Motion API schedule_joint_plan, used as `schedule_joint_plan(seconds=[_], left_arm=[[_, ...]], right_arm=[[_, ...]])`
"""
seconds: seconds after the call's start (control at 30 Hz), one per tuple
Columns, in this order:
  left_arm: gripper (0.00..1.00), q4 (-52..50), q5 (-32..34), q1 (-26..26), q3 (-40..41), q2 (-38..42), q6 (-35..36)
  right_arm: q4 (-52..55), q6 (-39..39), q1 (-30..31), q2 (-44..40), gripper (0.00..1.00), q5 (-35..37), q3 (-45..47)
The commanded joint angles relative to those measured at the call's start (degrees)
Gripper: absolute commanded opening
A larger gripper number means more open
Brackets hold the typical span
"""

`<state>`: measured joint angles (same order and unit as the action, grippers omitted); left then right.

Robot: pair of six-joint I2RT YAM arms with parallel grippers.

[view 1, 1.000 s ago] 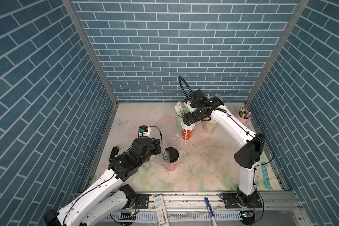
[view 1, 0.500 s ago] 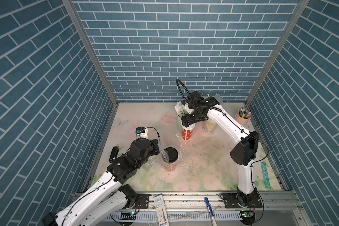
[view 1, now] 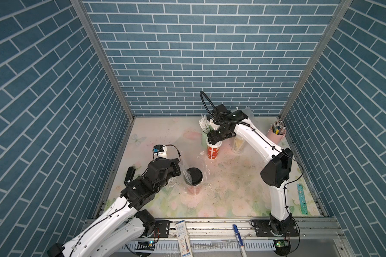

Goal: Pack milk tea into plastic carrier bags
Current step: Pick up the milk tea cup at the center of the board.

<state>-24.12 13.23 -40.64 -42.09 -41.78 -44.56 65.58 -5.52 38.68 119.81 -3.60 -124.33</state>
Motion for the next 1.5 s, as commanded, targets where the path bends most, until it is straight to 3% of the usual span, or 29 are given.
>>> schedule_joint_plan(seconds=[0.0,0.8,1.03,1.47], left_arm=[[0.0,0.74,0.53,0.37,0.86,0.11,-0.01],[0.0,0.83,0.14,0.3,0.95,0.41,0.02],[0.0,0.91,0.13,0.3,1.04,0.66,0.12],[0.0,0.77,0.07,0.35,0.71,0.21,0.22]], right_arm=[[2.45,1.12,-0.1,1.28,0.76,0.61,-1.7],[3.84,1.04,1.35,3.02,0.76,3.53,-1.53],[4.12,0.9,1.66,2.64,0.67,4.59,-1.58],[2.3,0.64,1.65,-10.27,0.61,6.05,-1.44]])
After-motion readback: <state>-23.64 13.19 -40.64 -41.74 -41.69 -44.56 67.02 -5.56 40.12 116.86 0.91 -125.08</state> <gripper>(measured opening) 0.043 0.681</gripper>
